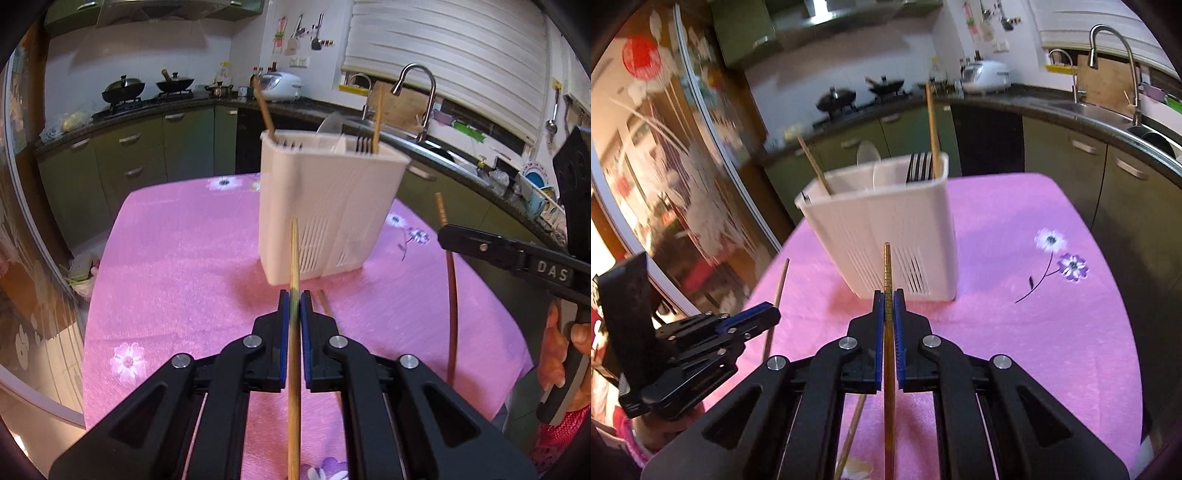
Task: Organize utensils
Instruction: 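Lift both chopsticks upright and carry them above the holder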
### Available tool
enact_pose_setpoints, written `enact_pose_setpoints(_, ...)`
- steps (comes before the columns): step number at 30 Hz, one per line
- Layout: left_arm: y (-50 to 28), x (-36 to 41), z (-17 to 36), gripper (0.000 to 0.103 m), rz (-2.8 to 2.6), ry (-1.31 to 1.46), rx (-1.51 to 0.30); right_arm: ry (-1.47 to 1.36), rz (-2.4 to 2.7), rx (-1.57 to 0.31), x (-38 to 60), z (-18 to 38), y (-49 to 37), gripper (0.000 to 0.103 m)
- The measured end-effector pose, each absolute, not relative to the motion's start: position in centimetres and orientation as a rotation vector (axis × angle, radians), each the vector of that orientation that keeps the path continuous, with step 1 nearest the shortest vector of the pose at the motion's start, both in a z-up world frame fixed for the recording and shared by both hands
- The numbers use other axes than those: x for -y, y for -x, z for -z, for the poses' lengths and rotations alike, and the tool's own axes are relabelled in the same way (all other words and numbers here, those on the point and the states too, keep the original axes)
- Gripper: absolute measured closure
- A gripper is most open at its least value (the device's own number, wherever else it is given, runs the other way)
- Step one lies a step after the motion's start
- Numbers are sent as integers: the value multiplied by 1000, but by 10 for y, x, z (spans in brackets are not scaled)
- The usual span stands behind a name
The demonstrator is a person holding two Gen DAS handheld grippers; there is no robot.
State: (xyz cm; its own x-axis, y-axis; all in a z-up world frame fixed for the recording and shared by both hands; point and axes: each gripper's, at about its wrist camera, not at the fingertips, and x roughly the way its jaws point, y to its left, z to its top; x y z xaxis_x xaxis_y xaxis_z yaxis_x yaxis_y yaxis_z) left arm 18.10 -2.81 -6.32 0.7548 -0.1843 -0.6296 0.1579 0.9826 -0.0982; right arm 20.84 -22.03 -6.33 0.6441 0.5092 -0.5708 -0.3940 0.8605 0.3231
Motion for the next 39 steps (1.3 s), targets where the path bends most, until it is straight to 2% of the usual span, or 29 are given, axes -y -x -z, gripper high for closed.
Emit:
enact_pose_setpoints(14,-168,43,-19,97,283,42,-554,-194,-572,-555,247,-2,-177,97)
enact_pose_setpoints(24,-192,57,-100,97,339,13,-441,-151,-533,-400,253,-81,-192,97)
enact_pose_setpoints(30,-213,56,-148,97,293,10,-329,-140,-513,-346,259,-108,-194,97)
enact_pose_setpoints(34,-233,56,-159,97,250,8,-310,-150,-499,-339,268,-112,-198,97)
enact_pose_setpoints(39,-266,54,-141,97,214,6,-364,-153,-487,-348,272,-111,-206,97)
